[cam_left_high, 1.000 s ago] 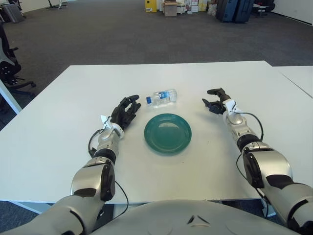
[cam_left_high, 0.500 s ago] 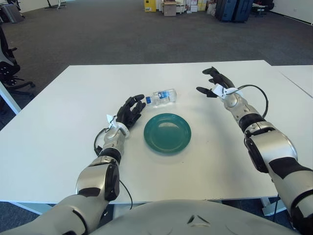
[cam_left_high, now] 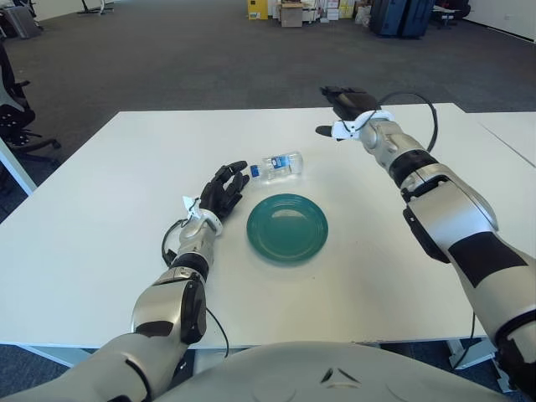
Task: Put the bottle into the plate.
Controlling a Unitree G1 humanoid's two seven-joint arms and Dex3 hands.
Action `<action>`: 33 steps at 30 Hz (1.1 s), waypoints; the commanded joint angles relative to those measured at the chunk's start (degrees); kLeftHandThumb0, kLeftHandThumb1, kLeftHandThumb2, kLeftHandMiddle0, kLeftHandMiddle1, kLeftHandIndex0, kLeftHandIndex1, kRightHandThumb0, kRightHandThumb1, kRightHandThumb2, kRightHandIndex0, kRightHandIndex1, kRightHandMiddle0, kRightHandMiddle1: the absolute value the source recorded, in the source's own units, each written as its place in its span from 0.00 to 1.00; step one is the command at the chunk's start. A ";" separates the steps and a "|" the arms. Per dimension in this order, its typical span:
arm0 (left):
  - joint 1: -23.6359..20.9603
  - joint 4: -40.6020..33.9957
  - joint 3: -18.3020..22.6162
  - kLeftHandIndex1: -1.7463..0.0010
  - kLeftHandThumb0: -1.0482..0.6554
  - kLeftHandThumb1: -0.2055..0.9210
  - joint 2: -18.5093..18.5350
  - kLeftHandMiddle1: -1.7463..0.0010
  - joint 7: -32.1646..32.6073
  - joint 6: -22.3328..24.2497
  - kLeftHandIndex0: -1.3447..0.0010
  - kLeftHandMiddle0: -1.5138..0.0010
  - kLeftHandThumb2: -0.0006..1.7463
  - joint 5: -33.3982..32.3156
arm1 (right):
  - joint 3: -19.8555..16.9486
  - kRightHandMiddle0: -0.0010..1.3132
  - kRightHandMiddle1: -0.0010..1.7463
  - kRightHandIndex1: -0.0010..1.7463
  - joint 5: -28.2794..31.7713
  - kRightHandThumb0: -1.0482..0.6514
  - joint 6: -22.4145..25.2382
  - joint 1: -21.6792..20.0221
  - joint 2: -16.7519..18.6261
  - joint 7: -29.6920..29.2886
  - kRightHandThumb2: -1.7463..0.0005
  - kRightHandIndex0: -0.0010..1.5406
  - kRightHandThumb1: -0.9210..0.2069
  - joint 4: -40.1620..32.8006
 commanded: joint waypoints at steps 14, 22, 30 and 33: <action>2.53 0.15 -0.16 0.43 0.33 0.89 -1.76 0.61 0.72 0.77 0.77 0.65 0.40 0.32 | 5.91 0.00 0.00 0.00 -4.43 0.00 4.48 2.21 6.97 -2.07 0.50 0.00 0.00 2.20; 3.17 -0.51 -0.15 0.43 0.33 0.86 -2.16 0.60 0.83 -0.20 0.77 0.64 0.44 0.33 | 6.77 0.00 0.00 0.00 -4.55 0.01 5.62 3.68 9.50 -3.67 0.49 0.00 0.00 2.50; 4.29 -1.39 0.57 0.44 0.34 0.86 -1.74 0.62 0.56 -1.05 0.78 0.65 0.46 -0.39 | 5.96 0.00 0.00 0.00 -3.52 0.03 6.30 5.69 12.09 -5.51 0.50 0.00 0.00 2.77; 4.55 -1.70 0.86 0.44 0.33 0.87 -1.51 0.62 0.33 -1.13 0.78 0.66 0.45 -0.64 | 5.75 0.00 0.00 0.00 -3.33 0.04 6.49 6.35 12.84 -6.07 0.51 0.00 0.00 2.91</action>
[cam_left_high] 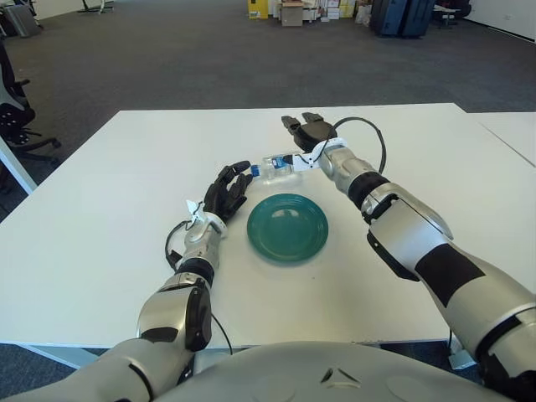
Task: Put the bottle into the plate.
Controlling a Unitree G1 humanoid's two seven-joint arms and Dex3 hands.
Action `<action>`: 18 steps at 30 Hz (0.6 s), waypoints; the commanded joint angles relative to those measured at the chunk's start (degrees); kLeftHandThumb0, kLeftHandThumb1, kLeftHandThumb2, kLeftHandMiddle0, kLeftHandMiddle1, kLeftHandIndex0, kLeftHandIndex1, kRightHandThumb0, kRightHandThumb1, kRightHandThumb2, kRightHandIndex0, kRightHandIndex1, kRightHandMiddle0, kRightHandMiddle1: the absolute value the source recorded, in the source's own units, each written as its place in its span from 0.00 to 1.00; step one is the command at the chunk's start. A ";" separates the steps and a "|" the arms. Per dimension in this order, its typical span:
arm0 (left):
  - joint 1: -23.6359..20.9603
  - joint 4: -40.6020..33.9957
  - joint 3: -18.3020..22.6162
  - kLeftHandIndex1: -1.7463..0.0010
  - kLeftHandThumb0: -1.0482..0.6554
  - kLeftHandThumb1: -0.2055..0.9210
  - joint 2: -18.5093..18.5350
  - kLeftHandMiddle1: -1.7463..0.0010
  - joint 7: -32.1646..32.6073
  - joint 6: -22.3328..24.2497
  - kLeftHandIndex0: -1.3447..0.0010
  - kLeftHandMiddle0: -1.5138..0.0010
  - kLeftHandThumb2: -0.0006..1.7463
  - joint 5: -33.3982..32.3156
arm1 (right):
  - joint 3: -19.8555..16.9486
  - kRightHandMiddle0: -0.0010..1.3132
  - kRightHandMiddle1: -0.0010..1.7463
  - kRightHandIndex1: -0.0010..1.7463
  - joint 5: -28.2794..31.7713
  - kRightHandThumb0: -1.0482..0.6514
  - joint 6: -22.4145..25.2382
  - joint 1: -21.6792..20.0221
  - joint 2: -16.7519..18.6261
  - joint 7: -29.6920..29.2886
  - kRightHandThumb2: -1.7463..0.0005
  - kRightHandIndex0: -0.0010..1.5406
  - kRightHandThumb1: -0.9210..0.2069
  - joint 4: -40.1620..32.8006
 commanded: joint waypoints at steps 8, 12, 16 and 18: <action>3.41 -0.58 1.00 0.43 0.31 0.91 0.38 0.63 0.06 1.19 0.80 0.68 0.41 -0.70 | -1.36 0.01 0.01 0.00 1.02 0.05 -0.54 2.60 1.74 -2.36 0.52 0.00 0.00 0.49; 4.17 -1.93 1.25 0.44 0.32 0.92 0.20 0.64 -0.14 1.27 0.80 0.67 0.41 -1.21 | -3.17 0.03 0.02 0.00 2.71 0.05 -1.80 5.32 2.58 -1.69 0.51 0.00 0.00 0.49; 4.67 -2.91 1.08 0.44 0.32 0.92 0.20 0.64 -0.22 1.50 0.79 0.67 0.41 -1.50 | -4.08 0.04 0.02 0.00 3.52 0.05 -2.23 6.92 2.89 -0.81 0.51 0.01 0.00 0.64; 4.94 -3.46 1.01 0.44 0.32 0.91 0.19 0.63 -0.20 1.65 0.79 0.66 0.41 -1.59 | -4.32 0.04 0.02 0.01 3.72 0.05 -2.40 7.78 2.91 -0.38 0.50 0.01 0.00 0.70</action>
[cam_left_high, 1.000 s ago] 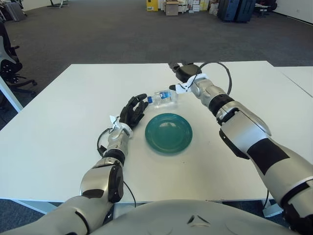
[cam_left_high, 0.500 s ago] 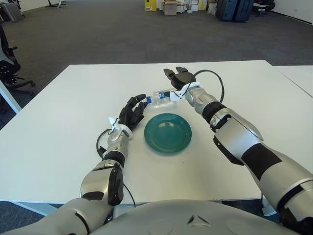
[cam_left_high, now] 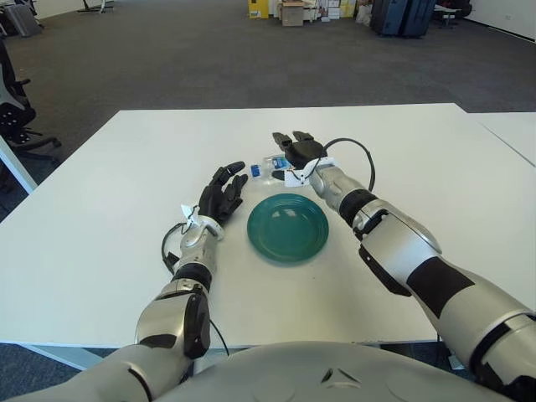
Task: Put the bottle into the plate.
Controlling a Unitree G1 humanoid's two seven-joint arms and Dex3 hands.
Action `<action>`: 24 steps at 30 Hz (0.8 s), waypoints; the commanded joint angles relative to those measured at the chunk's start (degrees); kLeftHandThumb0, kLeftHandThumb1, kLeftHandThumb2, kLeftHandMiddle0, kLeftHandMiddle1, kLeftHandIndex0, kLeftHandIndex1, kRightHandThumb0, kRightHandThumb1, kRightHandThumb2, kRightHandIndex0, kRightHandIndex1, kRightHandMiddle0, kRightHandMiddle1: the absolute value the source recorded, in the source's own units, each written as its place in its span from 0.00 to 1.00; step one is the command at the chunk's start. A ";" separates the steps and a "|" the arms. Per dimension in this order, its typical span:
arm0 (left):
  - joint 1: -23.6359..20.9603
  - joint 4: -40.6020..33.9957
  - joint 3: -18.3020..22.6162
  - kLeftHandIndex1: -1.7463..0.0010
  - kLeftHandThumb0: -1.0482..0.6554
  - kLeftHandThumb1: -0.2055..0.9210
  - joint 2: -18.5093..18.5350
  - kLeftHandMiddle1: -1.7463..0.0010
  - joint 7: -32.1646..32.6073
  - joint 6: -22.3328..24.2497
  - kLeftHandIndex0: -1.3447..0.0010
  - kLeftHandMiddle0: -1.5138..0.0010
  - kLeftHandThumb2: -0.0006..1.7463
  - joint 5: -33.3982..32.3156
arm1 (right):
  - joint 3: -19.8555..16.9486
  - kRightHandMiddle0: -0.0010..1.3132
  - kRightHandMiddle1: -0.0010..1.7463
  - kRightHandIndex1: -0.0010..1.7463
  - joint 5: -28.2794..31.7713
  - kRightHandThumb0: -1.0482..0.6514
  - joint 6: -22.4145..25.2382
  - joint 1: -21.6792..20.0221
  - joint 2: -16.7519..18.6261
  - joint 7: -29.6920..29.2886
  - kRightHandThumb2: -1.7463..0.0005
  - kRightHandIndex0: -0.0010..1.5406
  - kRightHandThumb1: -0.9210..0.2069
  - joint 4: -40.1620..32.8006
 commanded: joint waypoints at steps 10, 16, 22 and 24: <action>3.77 -2.27 -0.12 0.43 0.32 0.90 0.35 0.64 -0.18 2.91 0.79 0.67 0.42 -0.98 | -1.76 0.02 0.03 0.01 1.04 0.05 -0.93 3.75 -0.20 2.41 0.47 0.03 0.00 0.52; 4.74 -3.69 -0.25 0.43 0.32 0.91 0.60 0.65 -0.97 3.28 0.81 0.68 0.42 -1.18 | -2.21 0.02 0.03 0.01 1.15 0.04 -1.30 5.78 -0.57 3.42 0.45 0.04 0.00 0.71; 5.89 -5.56 -0.38 0.43 0.32 0.92 0.65 0.66 -1.67 3.74 0.81 0.68 0.42 -1.40 | -2.81 0.02 0.04 0.01 1.21 0.04 -1.41 6.76 -0.52 4.06 0.45 0.05 0.00 0.84; 6.25 -6.13 -0.40 0.43 0.33 0.92 0.61 0.66 -1.79 3.87 0.81 0.68 0.42 -1.46 | -2.94 0.03 0.05 0.01 1.13 0.04 -1.39 7.03 -0.56 4.25 0.44 0.06 0.00 0.87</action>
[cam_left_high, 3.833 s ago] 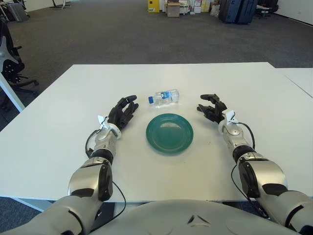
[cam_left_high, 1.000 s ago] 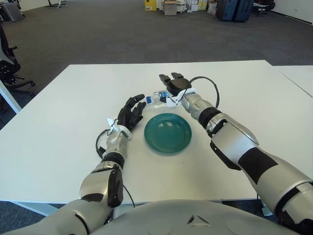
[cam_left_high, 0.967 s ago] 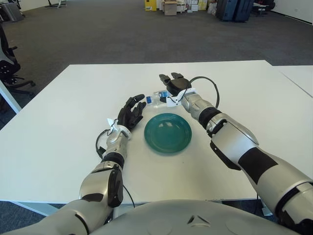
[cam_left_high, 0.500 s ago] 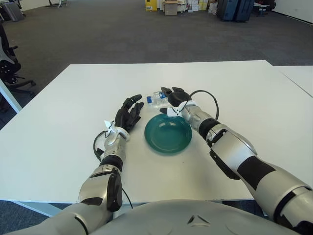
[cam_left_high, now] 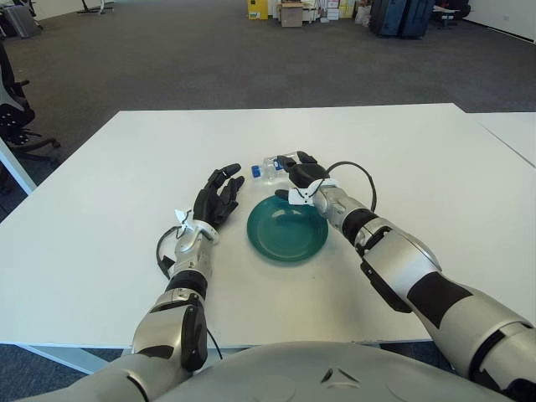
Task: Put the bottle into the plate.
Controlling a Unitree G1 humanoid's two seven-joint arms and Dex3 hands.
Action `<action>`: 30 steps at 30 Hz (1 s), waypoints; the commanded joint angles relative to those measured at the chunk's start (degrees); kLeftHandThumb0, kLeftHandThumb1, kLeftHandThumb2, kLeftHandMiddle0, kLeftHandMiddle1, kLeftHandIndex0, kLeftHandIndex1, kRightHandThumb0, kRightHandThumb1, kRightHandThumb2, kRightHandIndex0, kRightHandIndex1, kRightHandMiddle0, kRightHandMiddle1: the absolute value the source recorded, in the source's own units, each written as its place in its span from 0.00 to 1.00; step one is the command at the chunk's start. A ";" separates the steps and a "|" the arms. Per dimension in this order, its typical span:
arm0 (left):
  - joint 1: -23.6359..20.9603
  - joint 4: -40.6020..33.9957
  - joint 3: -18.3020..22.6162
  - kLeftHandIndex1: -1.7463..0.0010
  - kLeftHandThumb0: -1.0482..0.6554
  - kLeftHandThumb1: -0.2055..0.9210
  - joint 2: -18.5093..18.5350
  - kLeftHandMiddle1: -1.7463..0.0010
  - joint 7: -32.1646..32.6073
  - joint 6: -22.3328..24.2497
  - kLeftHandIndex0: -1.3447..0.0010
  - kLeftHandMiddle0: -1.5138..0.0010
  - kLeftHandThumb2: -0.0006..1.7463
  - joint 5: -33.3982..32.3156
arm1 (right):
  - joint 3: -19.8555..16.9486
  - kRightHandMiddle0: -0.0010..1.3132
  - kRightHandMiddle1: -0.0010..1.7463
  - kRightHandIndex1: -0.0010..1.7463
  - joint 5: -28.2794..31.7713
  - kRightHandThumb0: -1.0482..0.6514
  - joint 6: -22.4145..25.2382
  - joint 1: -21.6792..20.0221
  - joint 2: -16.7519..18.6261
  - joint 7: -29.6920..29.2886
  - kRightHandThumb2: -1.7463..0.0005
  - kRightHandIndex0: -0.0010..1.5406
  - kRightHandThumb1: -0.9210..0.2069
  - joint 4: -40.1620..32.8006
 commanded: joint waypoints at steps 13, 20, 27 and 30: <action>4.09 -3.32 -0.35 0.44 0.34 0.88 0.22 0.70 -1.02 2.80 0.80 0.65 0.48 -1.38 | -1.24 0.00 0.12 0.01 1.13 0.03 0.70 3.47 -0.53 4.76 0.42 0.08 0.00 0.87; 4.67 -4.42 -0.50 0.45 0.35 0.87 0.23 0.71 -1.13 3.50 0.80 0.65 0.50 -1.76 | -1.28 0.00 0.19 0.02 1.32 0.05 1.17 2.97 -0.08 4.56 0.43 0.13 0.00 0.74; 5.12 -4.96 -0.51 0.46 0.35 0.87 0.31 0.71 -1.04 3.66 0.81 0.64 0.51 -1.93 | 1.25 0.00 0.54 0.08 -0.94 0.08 2.66 1.66 0.22 2.43 0.45 0.31 0.00 0.64; 5.09 -4.82 -0.36 0.45 0.34 0.87 0.42 0.71 -1.13 3.84 0.81 0.64 0.51 -2.09 | 3.92 0.02 0.72 0.44 -3.49 0.08 2.57 -1.24 -1.16 0.39 0.46 0.26 0.00 0.17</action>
